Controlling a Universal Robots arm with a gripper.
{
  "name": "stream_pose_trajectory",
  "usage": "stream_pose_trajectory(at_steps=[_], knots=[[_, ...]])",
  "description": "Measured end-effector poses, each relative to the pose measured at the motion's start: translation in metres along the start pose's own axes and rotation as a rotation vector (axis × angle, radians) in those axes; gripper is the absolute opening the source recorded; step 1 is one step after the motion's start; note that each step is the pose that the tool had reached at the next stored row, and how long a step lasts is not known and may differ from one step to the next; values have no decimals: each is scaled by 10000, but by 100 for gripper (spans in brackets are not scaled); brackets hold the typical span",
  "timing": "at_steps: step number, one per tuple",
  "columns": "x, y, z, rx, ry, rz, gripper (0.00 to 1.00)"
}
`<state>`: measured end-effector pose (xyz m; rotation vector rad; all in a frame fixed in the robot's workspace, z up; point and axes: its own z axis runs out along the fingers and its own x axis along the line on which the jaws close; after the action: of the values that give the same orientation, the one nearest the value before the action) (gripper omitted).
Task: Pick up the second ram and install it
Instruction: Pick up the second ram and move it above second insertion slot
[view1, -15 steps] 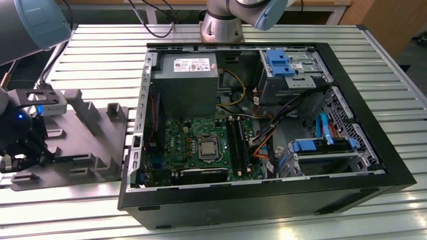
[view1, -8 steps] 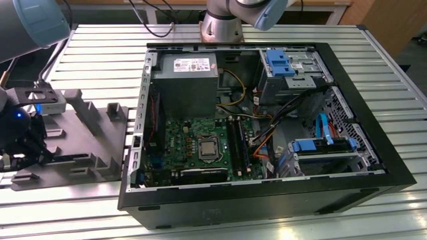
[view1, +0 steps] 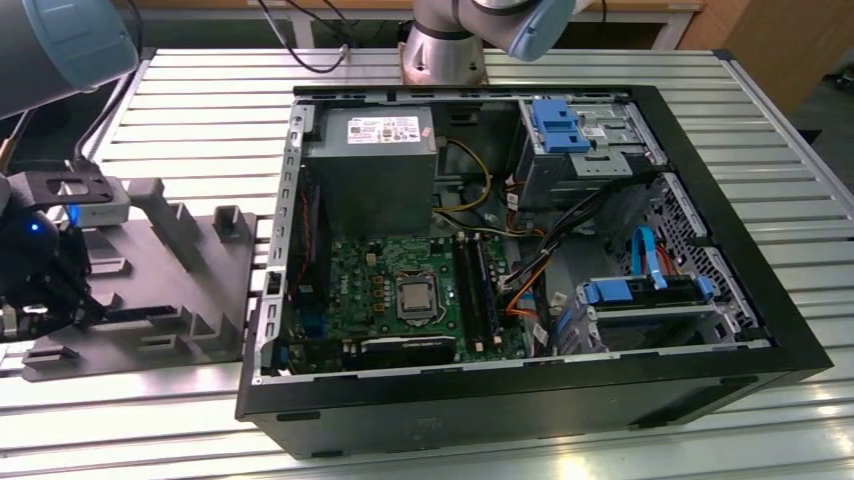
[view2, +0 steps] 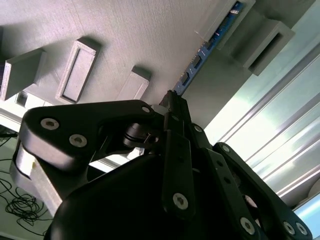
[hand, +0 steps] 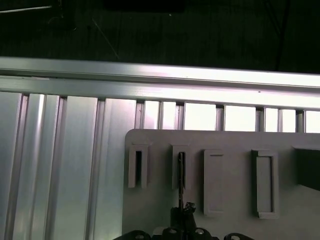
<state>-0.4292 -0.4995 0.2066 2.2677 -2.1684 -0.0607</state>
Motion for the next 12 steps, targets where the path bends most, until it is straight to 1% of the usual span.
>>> stream_pose_trajectory(at_steps=[7,12], knots=[[-2,2,-53,1,-1,0,11],[-3,2,-79,2,-1,1,11]])
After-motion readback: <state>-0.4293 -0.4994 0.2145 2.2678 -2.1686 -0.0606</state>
